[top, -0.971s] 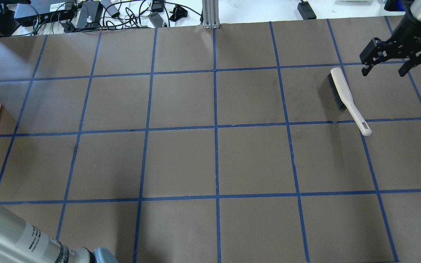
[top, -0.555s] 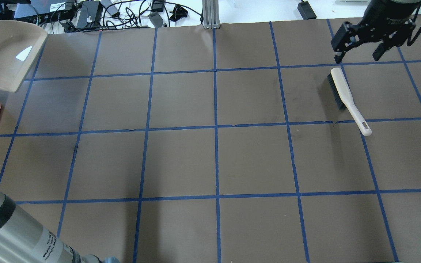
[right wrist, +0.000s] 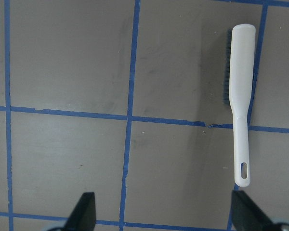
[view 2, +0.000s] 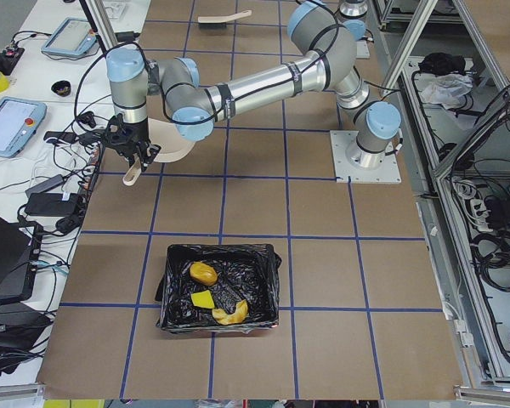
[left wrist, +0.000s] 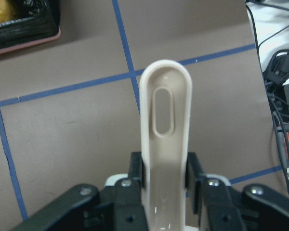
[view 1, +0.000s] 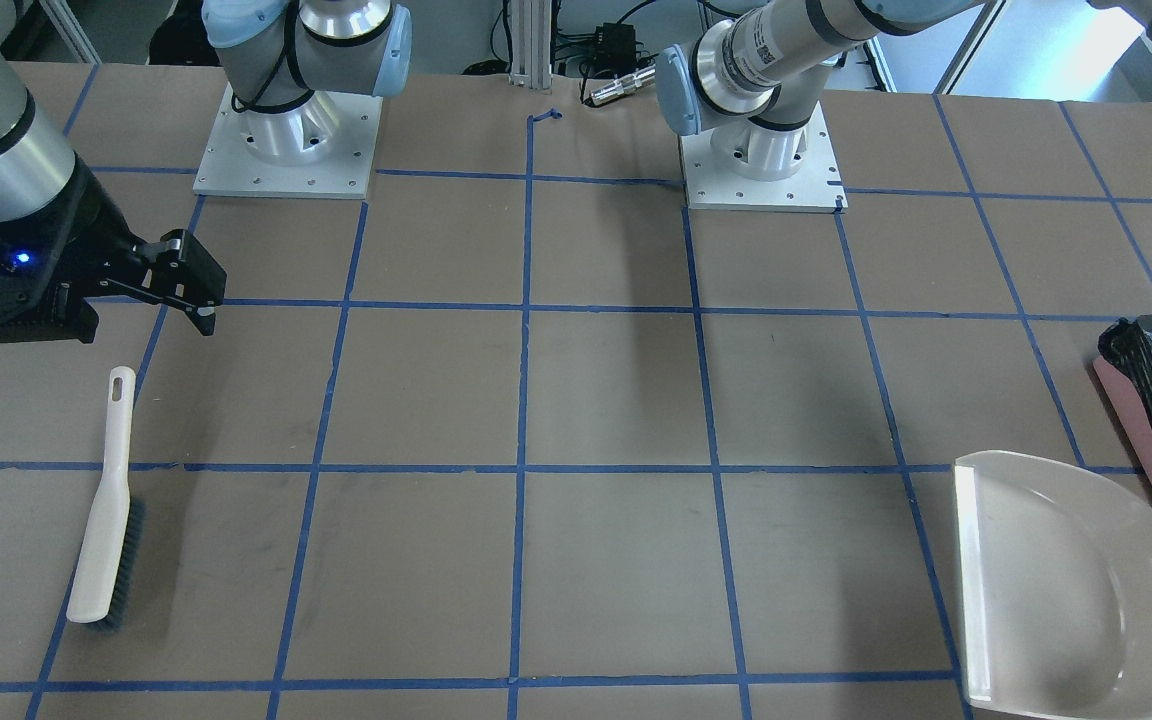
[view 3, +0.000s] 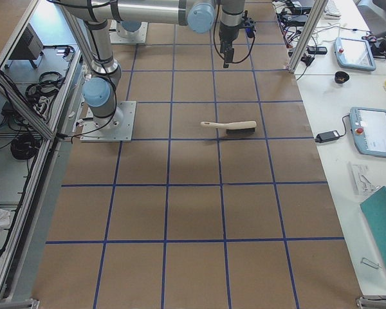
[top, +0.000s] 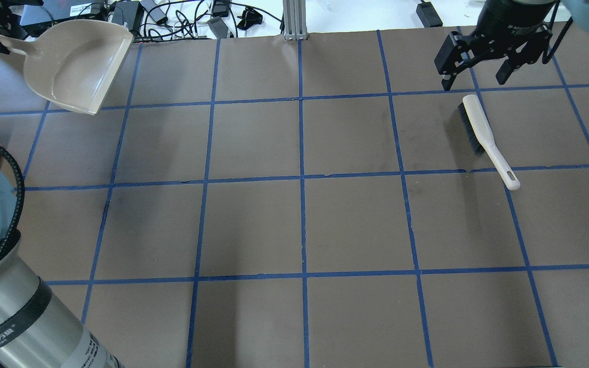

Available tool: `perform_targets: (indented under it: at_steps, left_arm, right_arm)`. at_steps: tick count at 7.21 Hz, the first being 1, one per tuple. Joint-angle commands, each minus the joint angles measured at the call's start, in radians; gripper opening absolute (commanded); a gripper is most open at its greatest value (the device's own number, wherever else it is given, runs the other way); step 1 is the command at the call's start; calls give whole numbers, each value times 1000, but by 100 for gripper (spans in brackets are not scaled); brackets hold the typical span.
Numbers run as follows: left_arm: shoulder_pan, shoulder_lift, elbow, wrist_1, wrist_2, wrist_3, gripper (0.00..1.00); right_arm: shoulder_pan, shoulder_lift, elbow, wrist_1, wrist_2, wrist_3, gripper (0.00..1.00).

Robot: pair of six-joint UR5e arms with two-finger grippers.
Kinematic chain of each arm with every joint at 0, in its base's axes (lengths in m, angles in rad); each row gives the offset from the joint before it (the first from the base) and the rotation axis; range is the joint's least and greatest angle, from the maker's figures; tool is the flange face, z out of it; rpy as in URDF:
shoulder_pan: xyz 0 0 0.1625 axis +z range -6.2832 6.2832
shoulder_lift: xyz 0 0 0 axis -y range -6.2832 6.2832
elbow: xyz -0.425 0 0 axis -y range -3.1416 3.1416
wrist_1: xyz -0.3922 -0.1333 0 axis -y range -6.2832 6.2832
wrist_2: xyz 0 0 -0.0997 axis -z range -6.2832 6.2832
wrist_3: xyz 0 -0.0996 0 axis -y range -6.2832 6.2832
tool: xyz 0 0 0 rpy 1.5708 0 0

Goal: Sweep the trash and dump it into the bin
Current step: 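Lower the empty dustpan onto the table with the left gripper and release it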

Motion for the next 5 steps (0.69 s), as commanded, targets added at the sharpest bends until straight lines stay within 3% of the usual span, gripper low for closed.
perform_targets:
  at_steps: [1,5]
  left_arm:
    - [-63,14,-157,142,3,-37,0]
    - [-148,-27,-162,177,29,-317,0]
  right_arm:
    - [1,-31,-8,66,-2,2,100]
    - [7,-27,-5,81,49,54,100]
